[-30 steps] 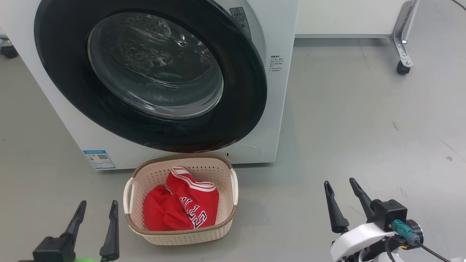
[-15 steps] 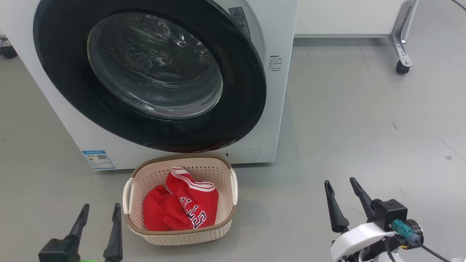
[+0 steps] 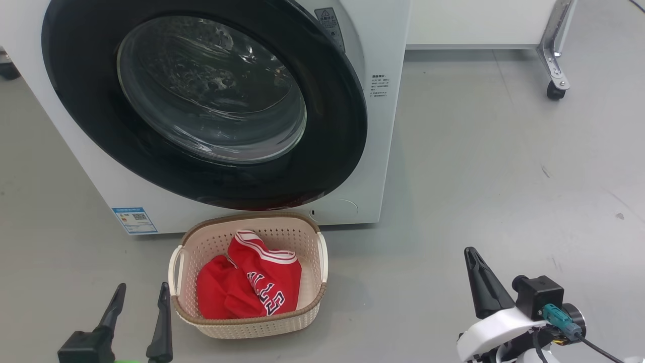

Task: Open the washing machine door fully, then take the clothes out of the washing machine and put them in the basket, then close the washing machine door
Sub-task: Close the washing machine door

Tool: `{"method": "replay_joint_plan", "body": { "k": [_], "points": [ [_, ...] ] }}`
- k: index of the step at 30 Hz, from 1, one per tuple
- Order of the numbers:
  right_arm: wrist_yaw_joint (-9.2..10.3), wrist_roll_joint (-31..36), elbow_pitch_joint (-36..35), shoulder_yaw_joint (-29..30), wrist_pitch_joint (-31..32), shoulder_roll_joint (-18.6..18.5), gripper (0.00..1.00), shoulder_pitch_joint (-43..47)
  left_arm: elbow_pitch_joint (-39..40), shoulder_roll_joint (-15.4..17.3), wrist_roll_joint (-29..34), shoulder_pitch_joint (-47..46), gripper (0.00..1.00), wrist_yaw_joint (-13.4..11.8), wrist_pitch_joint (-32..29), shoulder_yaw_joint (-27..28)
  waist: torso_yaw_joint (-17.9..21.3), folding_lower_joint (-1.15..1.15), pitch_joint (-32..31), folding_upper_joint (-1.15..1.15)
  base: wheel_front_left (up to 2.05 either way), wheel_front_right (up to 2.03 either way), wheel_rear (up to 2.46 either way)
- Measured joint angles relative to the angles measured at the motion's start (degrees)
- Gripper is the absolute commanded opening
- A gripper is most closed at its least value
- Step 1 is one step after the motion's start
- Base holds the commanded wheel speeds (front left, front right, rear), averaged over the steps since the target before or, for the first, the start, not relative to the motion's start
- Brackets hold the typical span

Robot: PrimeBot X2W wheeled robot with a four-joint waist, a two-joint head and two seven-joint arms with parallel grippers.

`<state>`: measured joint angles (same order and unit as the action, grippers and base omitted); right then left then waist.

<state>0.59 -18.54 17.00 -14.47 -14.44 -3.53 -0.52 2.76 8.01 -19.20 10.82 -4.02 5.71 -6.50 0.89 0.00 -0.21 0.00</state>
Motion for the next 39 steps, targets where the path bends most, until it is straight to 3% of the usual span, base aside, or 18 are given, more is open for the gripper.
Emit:
{"method": "replay_joint_plan", "body": {
  "k": [7, 12, 24, 39],
  "points": [
    [-0.02, -0.07, -0.44, 0.63, 0.01, -0.48, 0.00, -0.18, 0.27, 0.08, 0.78, -0.14, 1.00, -0.25, -0.01, -0.40, -0.31, 0.00, 0.59, 0.00, 0.00, 0.00, 0.00],
    [-1.15, -0.04, -0.60, 0.64, 0.31, -1.96, 0.00, -2.29, 0.45, 0.04, 0.84, -0.60, 1.00, -0.24, -0.02, -1.07, -1.39, 0.00, 1.42, 0.00, 0.00, 0.00, 0.00],
    [-4.55, 1.44, -1.26, -2.56, 3.63, -3.41, 0.00, -13.78, 2.61, -0.91, 0.59, -4.18, 1.00, -0.13, -0.02, -2.35, -5.28, 0.00, 5.61, 0.00, 0.00, 0.00, 0.00],
    [-6.09, 1.66, 1.48, -3.75, 8.68, -3.74, 0.00, -32.42, 4.74, -1.54, 0.55, -11.17, 1.00, 1.89, 1.00, -4.22, -11.17, 0.00, 14.23, 0.00, 0.00, 0.00, 0.00]
  ]
}}
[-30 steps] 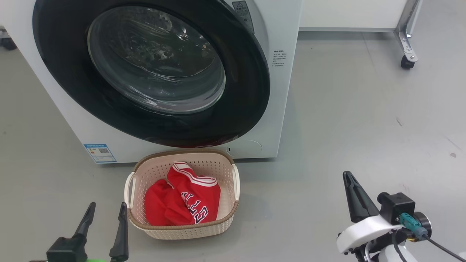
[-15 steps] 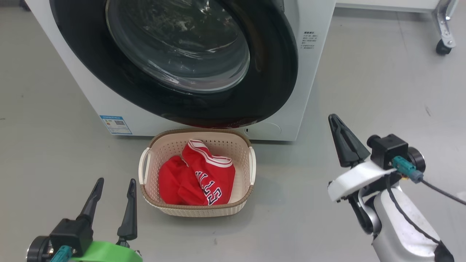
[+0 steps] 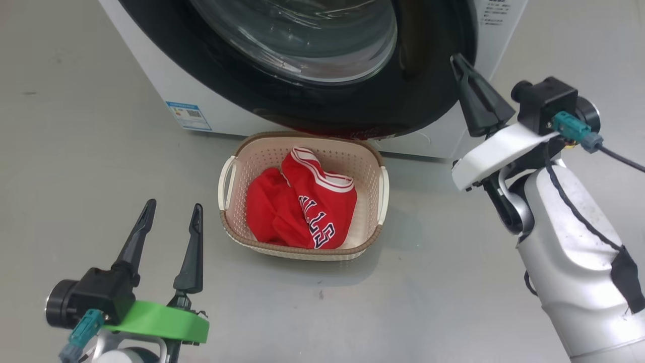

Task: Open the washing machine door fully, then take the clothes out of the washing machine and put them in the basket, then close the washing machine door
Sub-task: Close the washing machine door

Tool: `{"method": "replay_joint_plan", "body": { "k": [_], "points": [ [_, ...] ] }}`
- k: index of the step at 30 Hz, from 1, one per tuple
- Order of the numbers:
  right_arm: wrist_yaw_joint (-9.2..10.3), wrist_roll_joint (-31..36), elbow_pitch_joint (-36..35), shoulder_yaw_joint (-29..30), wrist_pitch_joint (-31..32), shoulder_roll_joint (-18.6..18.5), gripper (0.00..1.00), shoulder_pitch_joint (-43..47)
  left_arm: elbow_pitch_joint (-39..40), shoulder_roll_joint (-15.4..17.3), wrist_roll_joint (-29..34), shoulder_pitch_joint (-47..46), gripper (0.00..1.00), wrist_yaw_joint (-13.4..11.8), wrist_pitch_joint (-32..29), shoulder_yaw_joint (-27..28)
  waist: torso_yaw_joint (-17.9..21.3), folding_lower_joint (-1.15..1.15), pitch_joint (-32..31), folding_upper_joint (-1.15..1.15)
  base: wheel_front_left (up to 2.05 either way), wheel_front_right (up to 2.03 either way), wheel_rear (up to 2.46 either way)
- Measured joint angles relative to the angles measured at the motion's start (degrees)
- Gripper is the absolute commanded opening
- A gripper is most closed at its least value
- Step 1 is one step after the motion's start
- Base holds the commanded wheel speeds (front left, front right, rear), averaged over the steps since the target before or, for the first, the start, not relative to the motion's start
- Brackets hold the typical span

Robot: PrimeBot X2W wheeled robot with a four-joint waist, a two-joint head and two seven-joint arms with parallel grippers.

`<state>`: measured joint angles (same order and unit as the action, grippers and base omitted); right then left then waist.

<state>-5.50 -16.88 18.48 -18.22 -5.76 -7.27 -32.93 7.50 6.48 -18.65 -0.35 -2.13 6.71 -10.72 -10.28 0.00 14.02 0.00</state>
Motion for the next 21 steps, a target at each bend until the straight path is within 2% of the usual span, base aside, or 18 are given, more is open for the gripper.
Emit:
{"method": "replay_joint_plan", "body": {
  "k": [10, 21],
  "points": [
    [-0.51, -0.18, 5.63, 0.78, 0.68, -1.18, 0.00, -6.90, -2.13, -0.43, 0.01, -2.11, 1.00, 0.75, 0.53, -0.79, -4.46, 0.00, 3.48, 0.00, 0.00, 0.00, 0.00],
    [-0.93, -0.75, 11.09, 1.24, 0.40, -2.10, 0.00, -11.84, -3.47, -0.59, 0.12, -3.70, 1.00, 0.92, 1.53, -1.21, -6.50, 0.00, 4.99, 0.00, 0.00, 0.00, 0.00]
  ]
}}
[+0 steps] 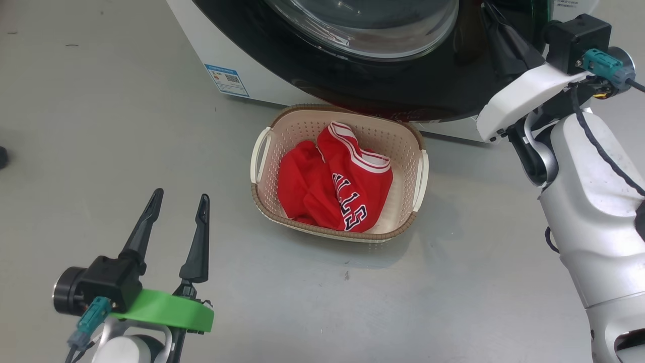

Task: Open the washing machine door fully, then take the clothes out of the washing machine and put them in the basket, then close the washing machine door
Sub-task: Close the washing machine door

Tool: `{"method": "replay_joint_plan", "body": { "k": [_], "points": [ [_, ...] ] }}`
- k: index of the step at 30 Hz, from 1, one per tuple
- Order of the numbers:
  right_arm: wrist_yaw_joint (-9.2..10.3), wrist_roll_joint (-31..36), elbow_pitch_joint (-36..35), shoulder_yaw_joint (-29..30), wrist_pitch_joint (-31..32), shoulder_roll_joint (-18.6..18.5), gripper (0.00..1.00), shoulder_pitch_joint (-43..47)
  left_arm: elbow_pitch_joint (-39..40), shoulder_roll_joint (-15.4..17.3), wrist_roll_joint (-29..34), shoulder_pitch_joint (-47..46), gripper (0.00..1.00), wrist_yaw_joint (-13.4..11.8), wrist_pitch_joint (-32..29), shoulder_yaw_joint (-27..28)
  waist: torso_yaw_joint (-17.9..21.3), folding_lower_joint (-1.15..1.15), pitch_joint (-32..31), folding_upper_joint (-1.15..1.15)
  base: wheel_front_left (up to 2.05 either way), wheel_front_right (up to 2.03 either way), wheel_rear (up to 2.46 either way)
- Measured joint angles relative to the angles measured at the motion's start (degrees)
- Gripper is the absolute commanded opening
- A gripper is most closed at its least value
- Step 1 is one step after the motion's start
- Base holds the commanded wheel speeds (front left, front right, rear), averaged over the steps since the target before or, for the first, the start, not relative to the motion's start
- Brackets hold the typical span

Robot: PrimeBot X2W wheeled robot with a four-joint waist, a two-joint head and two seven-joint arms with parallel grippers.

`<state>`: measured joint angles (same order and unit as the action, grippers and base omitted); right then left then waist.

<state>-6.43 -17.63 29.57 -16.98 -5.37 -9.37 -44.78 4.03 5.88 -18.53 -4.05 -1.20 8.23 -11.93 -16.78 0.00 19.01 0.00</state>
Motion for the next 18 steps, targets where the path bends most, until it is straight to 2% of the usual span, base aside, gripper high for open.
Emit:
{"method": "replay_joint_plan", "body": {
  "k": [18],
  "points": [
    [-0.56, 0.00, 5.33, 0.34, -0.07, -2.33, 0.00, -7.11, -1.04, -0.85, 0.38, -2.44, 1.00, 0.49, 1.40, -1.12, -1.47, 0.00, 1.93, 0.00, 0.00, 0.00, 0.00]
  ]
}}
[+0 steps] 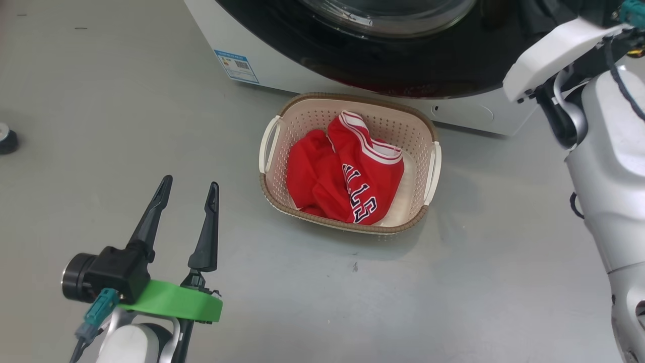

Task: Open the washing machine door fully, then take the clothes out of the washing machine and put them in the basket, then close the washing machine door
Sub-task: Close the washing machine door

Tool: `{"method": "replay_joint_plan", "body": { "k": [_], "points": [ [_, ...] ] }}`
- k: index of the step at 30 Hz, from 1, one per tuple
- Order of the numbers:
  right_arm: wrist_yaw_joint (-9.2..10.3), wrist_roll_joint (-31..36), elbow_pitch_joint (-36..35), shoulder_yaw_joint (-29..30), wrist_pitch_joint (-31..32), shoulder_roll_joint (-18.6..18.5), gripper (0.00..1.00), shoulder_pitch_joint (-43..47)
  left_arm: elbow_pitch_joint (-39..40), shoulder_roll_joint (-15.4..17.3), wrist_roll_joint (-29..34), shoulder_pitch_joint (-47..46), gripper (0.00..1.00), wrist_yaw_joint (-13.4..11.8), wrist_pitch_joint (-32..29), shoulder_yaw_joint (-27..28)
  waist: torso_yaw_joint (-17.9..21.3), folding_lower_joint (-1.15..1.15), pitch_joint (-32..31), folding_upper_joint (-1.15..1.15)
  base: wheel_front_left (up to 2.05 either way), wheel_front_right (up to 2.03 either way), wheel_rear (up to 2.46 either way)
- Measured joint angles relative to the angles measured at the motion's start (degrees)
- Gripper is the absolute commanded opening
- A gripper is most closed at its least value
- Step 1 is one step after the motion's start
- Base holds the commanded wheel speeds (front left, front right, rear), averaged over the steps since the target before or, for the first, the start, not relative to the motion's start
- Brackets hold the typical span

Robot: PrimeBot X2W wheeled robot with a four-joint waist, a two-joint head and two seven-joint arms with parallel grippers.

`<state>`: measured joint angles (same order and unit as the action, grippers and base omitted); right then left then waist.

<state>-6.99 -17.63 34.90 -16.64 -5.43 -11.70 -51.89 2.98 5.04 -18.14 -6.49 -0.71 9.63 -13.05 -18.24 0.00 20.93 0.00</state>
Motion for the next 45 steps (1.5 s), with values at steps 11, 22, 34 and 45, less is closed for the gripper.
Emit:
{"method": "replay_joint_plan", "body": {
  "k": [11, 22, 34, 45],
  "points": [
    [0.00, 0.00, 3.19, 1.94, 0.15, -2.88, 0.00, -6.65, -0.09, -0.56, 0.00, -2.09, 1.00, 0.36, 0.62, -0.88, -1.34, 0.00, 2.50, 0.00, 0.00, 0.00, 0.00],
    [-0.53, -0.44, 6.09, 2.94, -1.46, -3.01, 0.00, -8.95, -1.82, -0.90, -0.09, -2.89, 1.00, 0.49, 1.79, -0.76, -2.15, 0.00, 3.68, 0.00, 0.00, 0.00, 0.00],
    [-0.51, -1.54, 9.09, 2.78, -4.76, -1.38, 0.00, -9.26, -3.65, -0.94, -0.08, -3.55, 1.00, 0.47, 2.60, -0.14, -1.22, 0.00, 3.06, 0.00, 0.00, 0.00, 0.00],
    [-0.41, -3.14, 10.50, 1.66, -7.60, 1.20, 0.00, -2.77, -5.81, -0.74, -0.04, -3.57, 1.00, 0.30, 3.02, 0.46, 0.92, 0.00, 0.54, 0.00, 0.00, 0.00, 0.00]
  ]
}}
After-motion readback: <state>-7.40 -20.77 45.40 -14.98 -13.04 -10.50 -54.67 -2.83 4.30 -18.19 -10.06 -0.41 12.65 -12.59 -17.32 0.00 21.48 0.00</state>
